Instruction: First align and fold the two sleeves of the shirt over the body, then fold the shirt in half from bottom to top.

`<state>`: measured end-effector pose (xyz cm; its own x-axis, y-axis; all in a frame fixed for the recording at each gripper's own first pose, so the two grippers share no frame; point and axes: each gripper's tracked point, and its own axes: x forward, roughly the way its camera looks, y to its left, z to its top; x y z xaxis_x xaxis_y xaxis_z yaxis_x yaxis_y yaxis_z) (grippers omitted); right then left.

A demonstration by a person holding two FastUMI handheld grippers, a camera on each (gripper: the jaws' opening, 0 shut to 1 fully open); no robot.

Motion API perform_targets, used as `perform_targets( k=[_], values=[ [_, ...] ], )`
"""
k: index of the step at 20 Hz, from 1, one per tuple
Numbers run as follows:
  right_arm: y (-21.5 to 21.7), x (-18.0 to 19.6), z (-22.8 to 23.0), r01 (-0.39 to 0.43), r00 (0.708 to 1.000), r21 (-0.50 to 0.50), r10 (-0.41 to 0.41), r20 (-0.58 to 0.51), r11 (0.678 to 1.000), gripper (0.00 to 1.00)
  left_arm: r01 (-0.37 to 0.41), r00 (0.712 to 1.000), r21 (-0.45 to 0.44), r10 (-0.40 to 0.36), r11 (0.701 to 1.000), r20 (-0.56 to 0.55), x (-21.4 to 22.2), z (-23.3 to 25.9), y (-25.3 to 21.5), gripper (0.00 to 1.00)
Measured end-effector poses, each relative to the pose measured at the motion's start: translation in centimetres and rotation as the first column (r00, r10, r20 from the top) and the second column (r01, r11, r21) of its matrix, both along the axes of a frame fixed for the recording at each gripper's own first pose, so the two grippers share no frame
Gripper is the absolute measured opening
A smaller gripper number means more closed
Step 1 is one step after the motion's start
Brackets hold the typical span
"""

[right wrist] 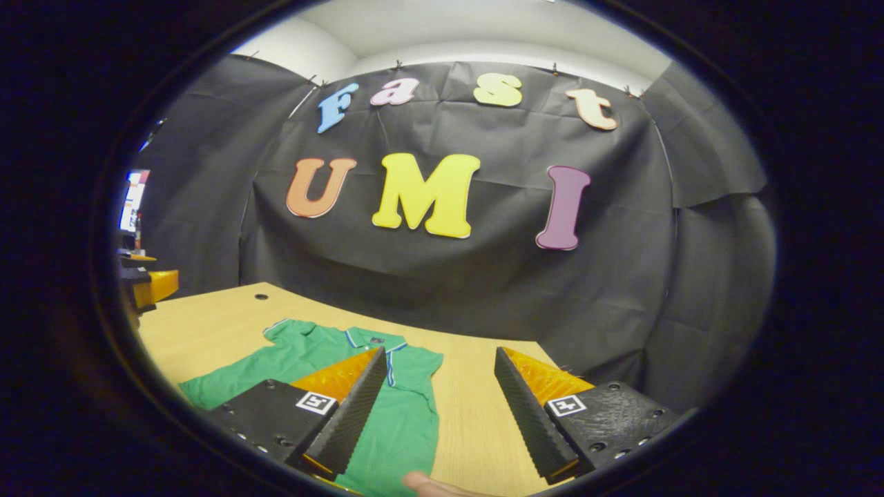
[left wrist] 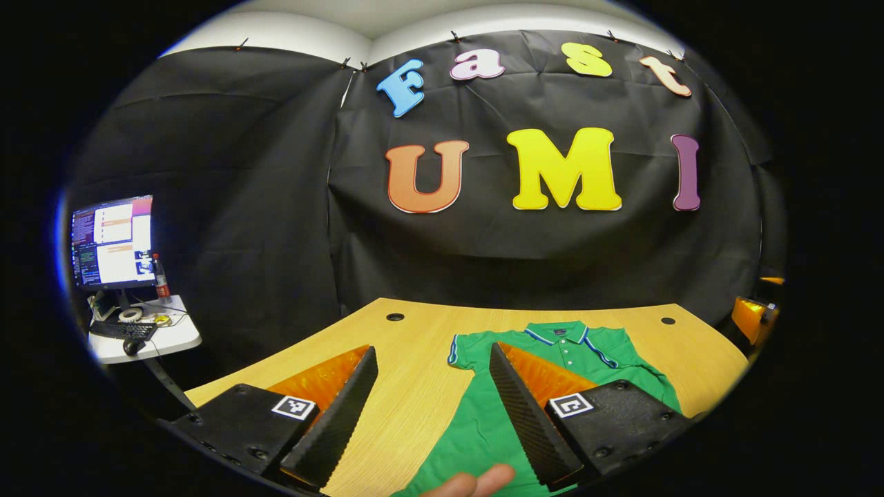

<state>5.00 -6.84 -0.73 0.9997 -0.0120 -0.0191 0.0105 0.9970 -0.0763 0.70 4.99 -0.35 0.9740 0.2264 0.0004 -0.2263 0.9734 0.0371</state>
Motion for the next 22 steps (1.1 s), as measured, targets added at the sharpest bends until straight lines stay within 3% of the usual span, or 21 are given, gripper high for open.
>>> perform_targets(
  k=[2, 5, 9, 11, 13, 16, 19, 22],
  values=[
    [-0.6, -1.2, -1.5, -0.004, 1.0, 0.012, 0.004, -0.021, 1.0, 0.95, -0.003, 1.0, 0.011, 0.003, 1.0, 0.015, -0.4, 0.3, -0.7, 1.0],
    [-2.0, -1.6, -1.5, 0.008, 1.0, 0.015, -0.008, -0.008, 1.0, 0.96, -0.1, 0.994, 0.06, 0.098, 0.993, 0.044, -1.4, 1.3, -0.4, 1.0],
    [-2.9, -1.3, -1.0, 0.01, 1.0, 0.048, -0.011, 0.013, 0.999, 0.94, -0.043, 0.999, 0.058, 0.042, 0.997, 0.03, -0.1, 3.5, -3.1, 1.0],
    [-3.3, -1.4, -1.4, 0.01, 1.0, 0.04, -0.011, 0.008, 0.999, 0.95, -0.069, 0.995, 0.092, 0.062, 0.993, 0.077, 1.5, 6.8, -2.4, 1.0],
    [-3.6, -1.4, -1.7, 0.018, 1.0, 0.035, -0.018, 0.0, 0.999, 0.95, -0.073, 0.993, 0.085, 0.064, 0.994, 0.094, 4.3, 8.9, -1.9, 1.0],
    [-2.8, -1.4, -1.3, -0.018, 1.0, 0.03, 0.017, 0.018, 0.999, 0.94, -0.037, 0.999, 0.021, 0.036, 0.999, 0.03, 10.0, 8.6, -1.4, 1.0],
    [-3.0, -1.4, -2.0, -0.023, 1.0, 0.014, 0.023, 0.005, 1.0, 0.95, -0.032, 0.998, 0.031, 0.034, 0.999, -0.051, 15.9, 6.1, 0.2, 1.0],
    [-2.2, -1.3, -2.2, -0.051, 0.999, 0.014, 0.051, -0.005, 0.999, 0.96, -0.016, 0.984, 0.045, 0.024, 0.999, -0.179, 21.6, 0.5, 2.3, 1.0]
  ],
)
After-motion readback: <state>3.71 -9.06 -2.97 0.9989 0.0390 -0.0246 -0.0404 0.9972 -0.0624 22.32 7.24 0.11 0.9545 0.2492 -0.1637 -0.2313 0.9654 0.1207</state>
